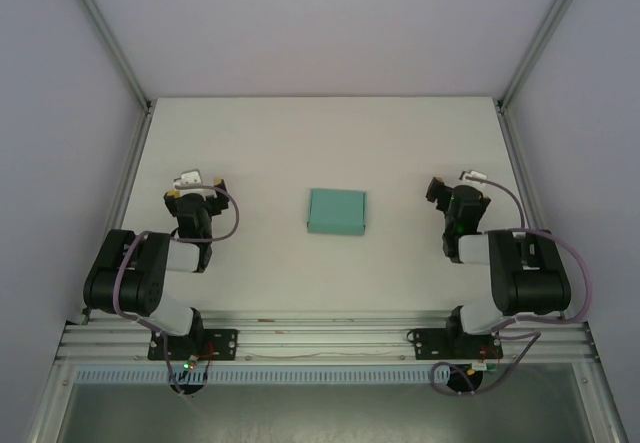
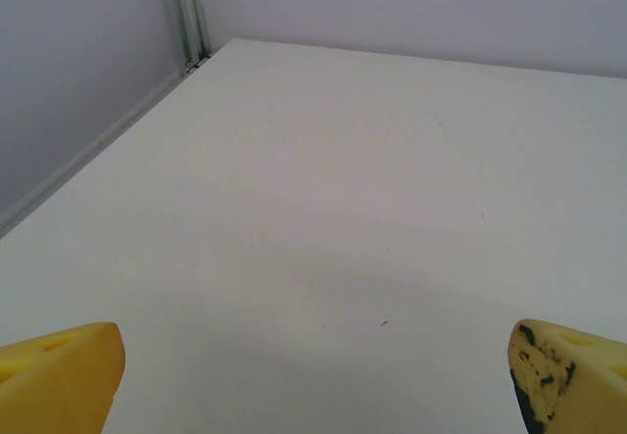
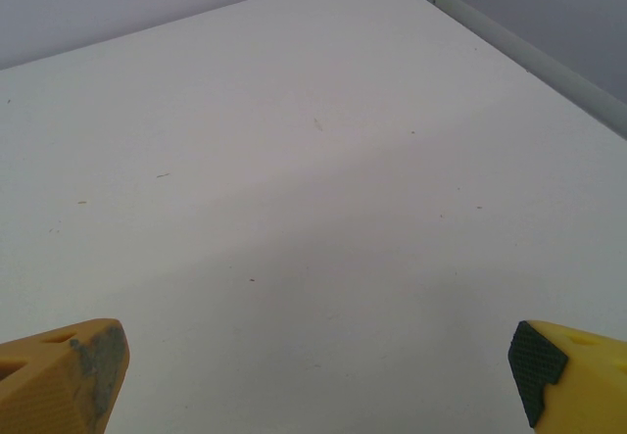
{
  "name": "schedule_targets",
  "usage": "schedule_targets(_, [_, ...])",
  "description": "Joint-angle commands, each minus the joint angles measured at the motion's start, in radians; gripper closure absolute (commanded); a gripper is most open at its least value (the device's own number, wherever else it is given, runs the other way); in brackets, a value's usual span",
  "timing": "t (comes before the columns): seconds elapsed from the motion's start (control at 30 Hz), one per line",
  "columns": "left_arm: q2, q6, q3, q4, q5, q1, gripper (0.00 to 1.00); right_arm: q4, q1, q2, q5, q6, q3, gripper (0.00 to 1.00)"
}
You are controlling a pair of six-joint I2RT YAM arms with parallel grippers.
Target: Assemble paper box
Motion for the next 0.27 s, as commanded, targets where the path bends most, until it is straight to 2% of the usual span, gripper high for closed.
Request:
schedule_targets(0.0, [-0.013, -0.012, 0.010, -0.004, -0.014, 0.006, 0.00, 0.005, -0.004, -0.012, -0.001, 0.012, 0.014, 0.00])
schedule_targets(0.23, [-0.013, -0.011, 0.009, -0.005, -0.014, 0.006, 0.00, 0.006, -0.004, -0.013, -0.001, 0.012, 0.013, 0.00])
